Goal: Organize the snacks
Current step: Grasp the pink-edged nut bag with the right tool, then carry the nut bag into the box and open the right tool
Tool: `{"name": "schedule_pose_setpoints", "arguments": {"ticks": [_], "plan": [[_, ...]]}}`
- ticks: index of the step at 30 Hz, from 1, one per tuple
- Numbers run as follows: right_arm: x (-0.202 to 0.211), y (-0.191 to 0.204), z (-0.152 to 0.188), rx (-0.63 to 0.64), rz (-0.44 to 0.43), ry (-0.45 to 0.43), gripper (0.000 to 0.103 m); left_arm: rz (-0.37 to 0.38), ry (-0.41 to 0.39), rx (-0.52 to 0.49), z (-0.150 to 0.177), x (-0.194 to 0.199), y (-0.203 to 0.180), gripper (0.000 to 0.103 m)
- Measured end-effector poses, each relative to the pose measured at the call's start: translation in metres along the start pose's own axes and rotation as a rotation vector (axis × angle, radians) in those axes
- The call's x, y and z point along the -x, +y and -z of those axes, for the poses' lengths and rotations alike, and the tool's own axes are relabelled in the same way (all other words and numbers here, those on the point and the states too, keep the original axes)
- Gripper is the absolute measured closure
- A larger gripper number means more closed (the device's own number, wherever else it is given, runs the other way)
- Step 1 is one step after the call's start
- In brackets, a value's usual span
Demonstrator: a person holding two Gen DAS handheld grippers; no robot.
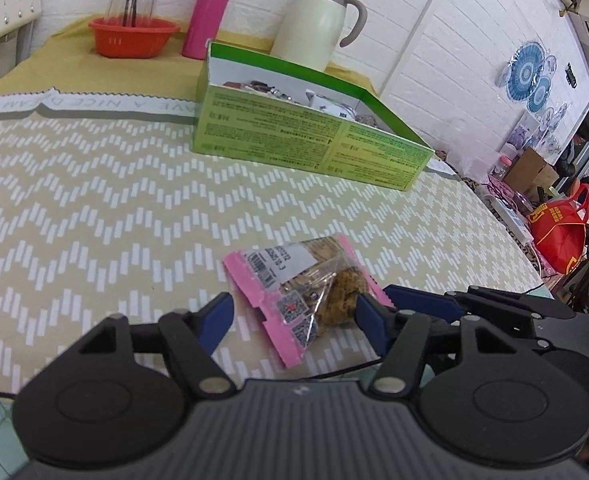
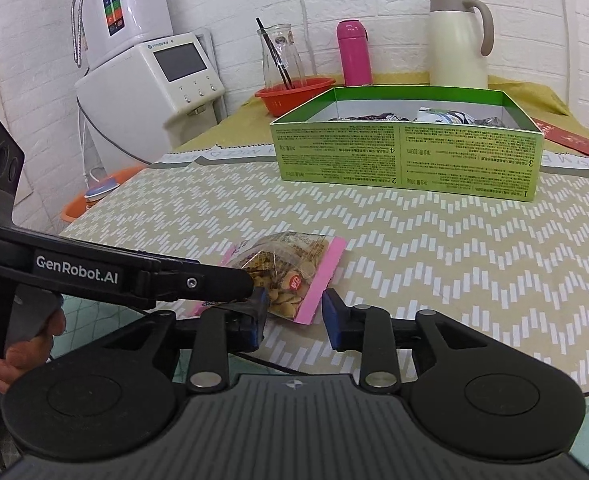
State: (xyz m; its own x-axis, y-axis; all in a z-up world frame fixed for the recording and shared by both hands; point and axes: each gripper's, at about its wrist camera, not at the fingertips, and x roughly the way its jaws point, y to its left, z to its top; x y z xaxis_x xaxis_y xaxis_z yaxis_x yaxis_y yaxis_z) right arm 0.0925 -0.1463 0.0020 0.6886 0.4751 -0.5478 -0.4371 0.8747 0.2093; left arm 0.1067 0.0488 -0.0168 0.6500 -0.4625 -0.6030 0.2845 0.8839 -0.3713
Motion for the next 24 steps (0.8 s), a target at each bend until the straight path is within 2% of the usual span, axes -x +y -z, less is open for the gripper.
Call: {"name": "schedule_pose_setpoints", "arguments": {"ticks": [5, 8, 11, 12, 13, 16, 20, 24], "plan": [[-0.004, -0.004, -0.001, 0.004, -0.004, 0.005, 0.048, 0.005, 0.002, 0.000, 0.000, -0.002, 0.000, 0.040], [-0.006, -0.004, -0.001, 0.007, -0.009, 0.001, 0.048, 0.015, 0.003, 0.010, -0.001, -0.003, 0.002, 0.045], [-0.009, -0.006, -0.001, 0.008, -0.015, 0.001, 0.049, 0.002, -0.004, 0.003, -0.002, -0.006, 0.002, 0.057], [-0.010, -0.006, -0.001, 0.012, -0.009, -0.006, 0.050, -0.009, -0.009, -0.005, -0.002, -0.006, 0.002, 0.068], [-0.011, -0.007, -0.002, 0.012, -0.008, -0.008, 0.054, -0.023, -0.014, -0.015, -0.002, -0.008, 0.001, 0.072], [-0.014, -0.011, -0.003, -0.033, -0.033, 0.003, 0.073, -0.031, -0.015, 0.004, -0.003, -0.008, 0.001, 0.076], [-0.002, -0.003, -0.006, 0.018, -0.007, -0.029, 0.077, -0.024, -0.032, 0.009, -0.004, -0.003, -0.004, 0.077], [0.015, -0.005, -0.022, 0.019, -0.002, -0.097, 0.077, -0.007, -0.091, -0.017, -0.020, 0.011, -0.016, 0.077]]}}
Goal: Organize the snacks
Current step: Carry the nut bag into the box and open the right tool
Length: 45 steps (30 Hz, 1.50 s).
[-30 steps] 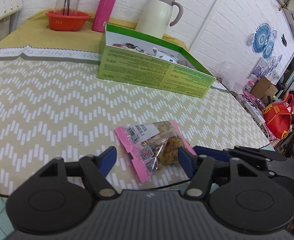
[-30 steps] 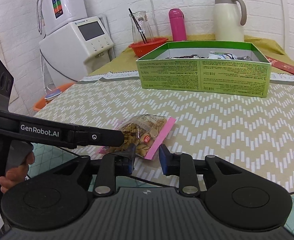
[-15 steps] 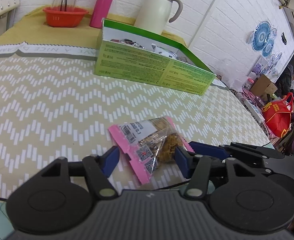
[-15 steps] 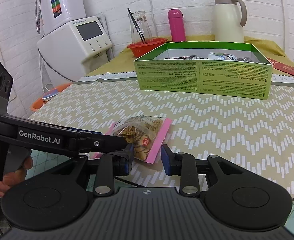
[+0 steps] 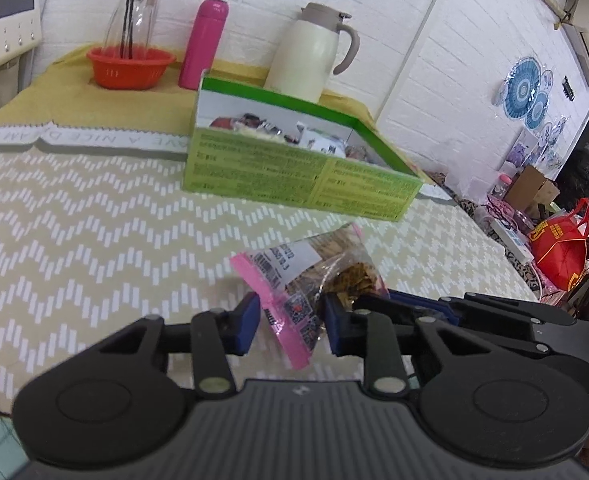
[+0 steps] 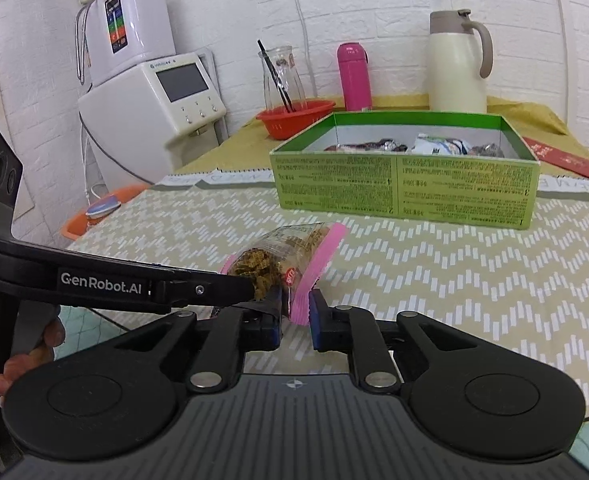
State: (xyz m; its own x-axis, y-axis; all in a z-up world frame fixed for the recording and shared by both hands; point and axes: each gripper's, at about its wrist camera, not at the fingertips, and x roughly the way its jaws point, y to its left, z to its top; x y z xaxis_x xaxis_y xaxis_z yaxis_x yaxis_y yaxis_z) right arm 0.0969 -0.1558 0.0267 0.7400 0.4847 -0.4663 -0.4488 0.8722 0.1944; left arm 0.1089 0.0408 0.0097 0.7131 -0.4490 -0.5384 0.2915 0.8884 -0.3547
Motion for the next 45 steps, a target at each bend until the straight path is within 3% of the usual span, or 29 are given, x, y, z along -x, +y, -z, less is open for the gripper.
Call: {"name": "schedule_pose_setpoints", "arguments": {"ticks": [7, 15, 23, 36, 37, 38, 39, 40, 42, 43, 45], "plan": [[0.014, -0.015, -0.043, 0.016, 0.039, -0.130, 0.077, 0.032, -0.098, -0.068, -0.053, 0.003, -0.027, 0.077], [0.001, -0.051, -0.078, -0.023, 0.068, -0.225, 0.077, 0.056, -0.136, -0.082, -0.107, -0.027, -0.043, 0.078], [-0.040, -0.082, -0.090, -0.065, 0.061, -0.222, 0.077, 0.038, -0.111, -0.055, -0.135, -0.077, -0.030, 0.078], [-0.116, -0.115, -0.091, -0.080, 0.044, -0.160, 0.073, -0.023, -0.048, -0.037, -0.154, -0.149, 0.008, 0.077], [-0.120, -0.115, -0.090, -0.064, 0.057, -0.150, 0.069, -0.031, -0.044, -0.043, -0.155, -0.153, 0.010, 0.076], [-0.126, -0.115, -0.089, -0.037, 0.074, -0.140, 0.056, -0.035, -0.048, -0.044, -0.153, -0.156, 0.013, 0.072], [-0.129, -0.114, -0.088, -0.007, 0.086, -0.135, 0.053, -0.035, -0.055, -0.043, -0.152, -0.156, 0.014, 0.046], [-0.130, -0.113, -0.086, 0.020, 0.091, -0.134, 0.050, -0.037, -0.076, -0.035, -0.150, -0.154, 0.016, 0.034], [-0.130, -0.110, -0.082, 0.062, 0.108, -0.137, 0.023, -0.045, -0.133, -0.016, -0.147, -0.148, 0.017, 0.032], [-0.129, -0.108, -0.080, 0.073, 0.121, -0.143, 0.001, -0.049, -0.143, -0.009, -0.147, -0.146, 0.016, 0.029], [-0.127, -0.106, -0.078, 0.089, 0.139, -0.149, 0.000, -0.093, -0.146, 0.009, -0.147, -0.143, 0.014, 0.022]]}}
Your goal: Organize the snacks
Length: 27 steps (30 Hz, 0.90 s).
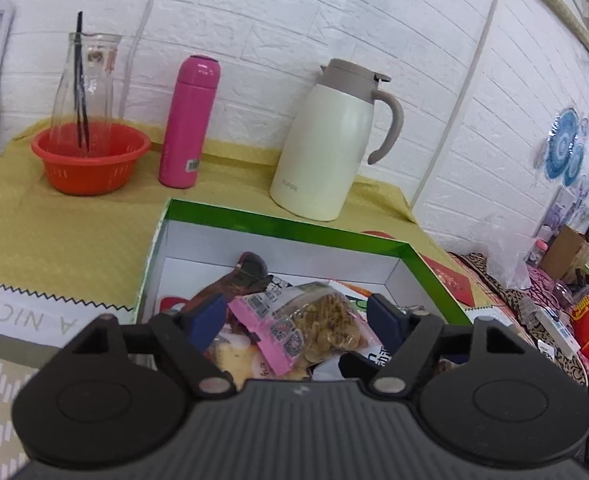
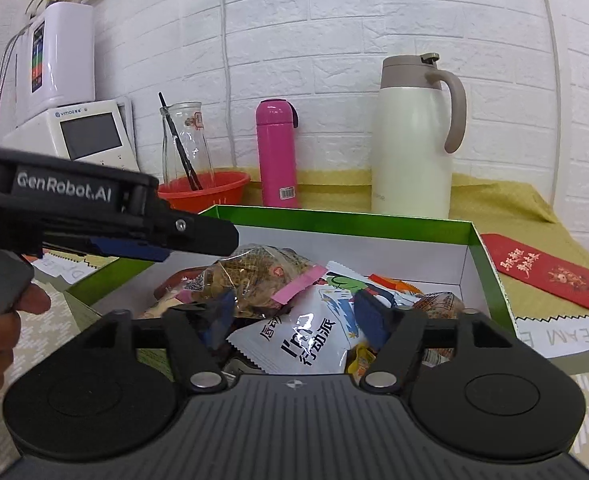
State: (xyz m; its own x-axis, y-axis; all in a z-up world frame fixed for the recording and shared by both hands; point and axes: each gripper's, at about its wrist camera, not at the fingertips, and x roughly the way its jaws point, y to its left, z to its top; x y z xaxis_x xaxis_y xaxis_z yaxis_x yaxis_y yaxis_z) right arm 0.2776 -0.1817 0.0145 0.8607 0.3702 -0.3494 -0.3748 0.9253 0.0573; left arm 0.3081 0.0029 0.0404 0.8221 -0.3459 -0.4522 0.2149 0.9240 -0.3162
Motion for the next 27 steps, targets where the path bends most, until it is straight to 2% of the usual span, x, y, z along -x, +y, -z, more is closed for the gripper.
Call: {"name": "schedule_pose_setpoints", "arguments": {"ticks": [3, 5, 12, 15, 20, 27], "plan": [[0.006, 0.001, -0.001, 0.003, 0.003, 0.007, 0.000, -0.100, -0.029, -0.029, 0.000, 0.009, -0.009, 0.010], [0.013, 0.003, -0.002, 0.010, 0.014, 0.000, 0.000, -0.132, -0.045, -0.046, 0.001, 0.017, -0.013, 0.010], [0.051, 0.008, -0.014, 0.024, 0.068, -0.022, 0.000, -0.166, -0.062, -0.073, 0.004, 0.060, -0.026, 0.010], [0.074, 0.011, -0.015, 0.029, 0.096, -0.007, 0.000, -0.209, -0.068, -0.115, 0.012, 0.086, -0.038, 0.010], [0.115, 0.018, -0.010, 0.014, 0.170, 0.048, 0.000, -0.252, -0.076, -0.149, 0.035, 0.131, -0.053, 0.010], [0.174, 0.027, 0.007, 0.007, 0.219, 0.113, 0.000, -0.288, -0.049, -0.122, 0.078, 0.172, -0.062, 0.010]]}}
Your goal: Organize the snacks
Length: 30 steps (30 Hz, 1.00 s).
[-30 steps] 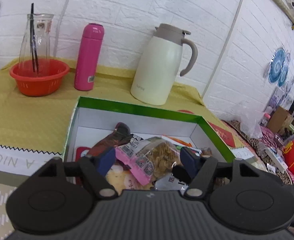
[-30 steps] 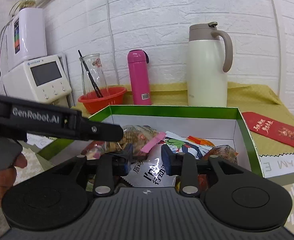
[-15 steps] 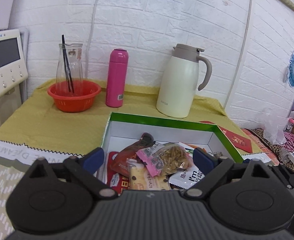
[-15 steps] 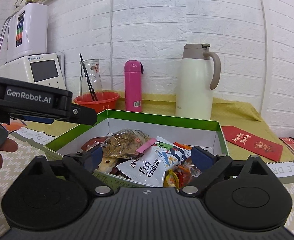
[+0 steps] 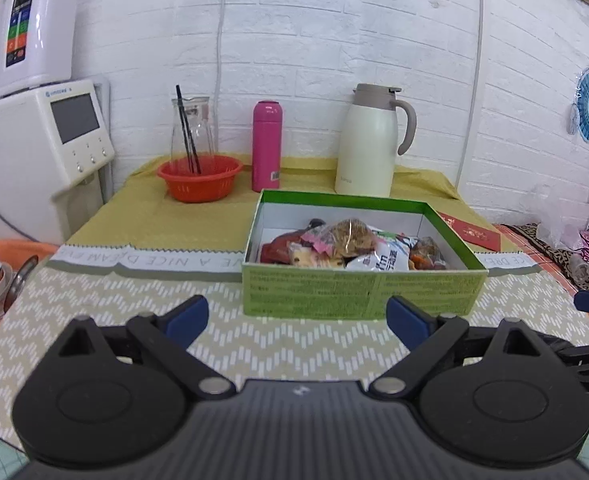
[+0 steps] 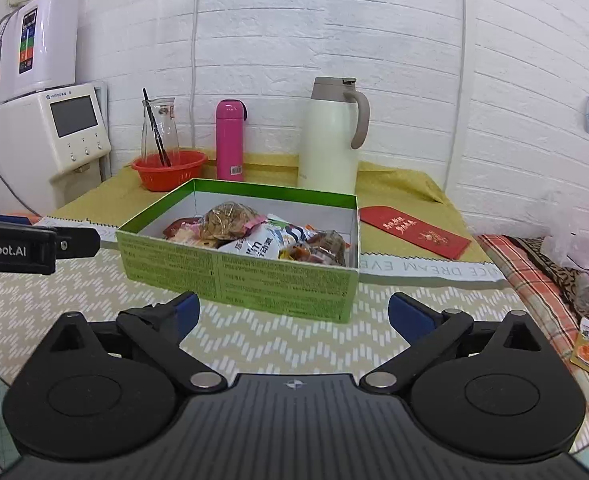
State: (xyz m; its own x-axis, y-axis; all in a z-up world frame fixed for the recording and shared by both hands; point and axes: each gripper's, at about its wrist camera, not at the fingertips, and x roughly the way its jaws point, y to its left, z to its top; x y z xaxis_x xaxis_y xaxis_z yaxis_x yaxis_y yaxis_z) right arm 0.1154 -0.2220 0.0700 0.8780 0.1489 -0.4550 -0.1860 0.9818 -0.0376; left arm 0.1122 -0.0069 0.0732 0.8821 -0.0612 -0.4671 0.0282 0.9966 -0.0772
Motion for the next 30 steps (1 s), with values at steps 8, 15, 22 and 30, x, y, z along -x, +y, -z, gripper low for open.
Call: {"name": "schedule_pose_setpoints", "arguments": {"ticks": [8, 15, 22, 30], "plan": [[0.019, -0.003, 0.035, -0.043, 0.021, 0.024, 0.000, -0.037, 0.056, -0.008, 0.041, 0.018, -0.011, 0.010], [0.018, 0.003, 0.049, -0.056, 0.020, 0.038, 0.000, -0.051, 0.081, -0.039, 0.054, 0.025, -0.014, 0.010], [0.013, 0.008, 0.055, -0.041, 0.021, 0.059, 0.000, -0.071, 0.082, -0.049, 0.056, 0.025, -0.015, 0.010], [0.013, 0.005, 0.055, -0.047, 0.027, 0.061, 0.000, -0.070, 0.102, -0.044, 0.058, 0.021, -0.013, 0.010]]}}
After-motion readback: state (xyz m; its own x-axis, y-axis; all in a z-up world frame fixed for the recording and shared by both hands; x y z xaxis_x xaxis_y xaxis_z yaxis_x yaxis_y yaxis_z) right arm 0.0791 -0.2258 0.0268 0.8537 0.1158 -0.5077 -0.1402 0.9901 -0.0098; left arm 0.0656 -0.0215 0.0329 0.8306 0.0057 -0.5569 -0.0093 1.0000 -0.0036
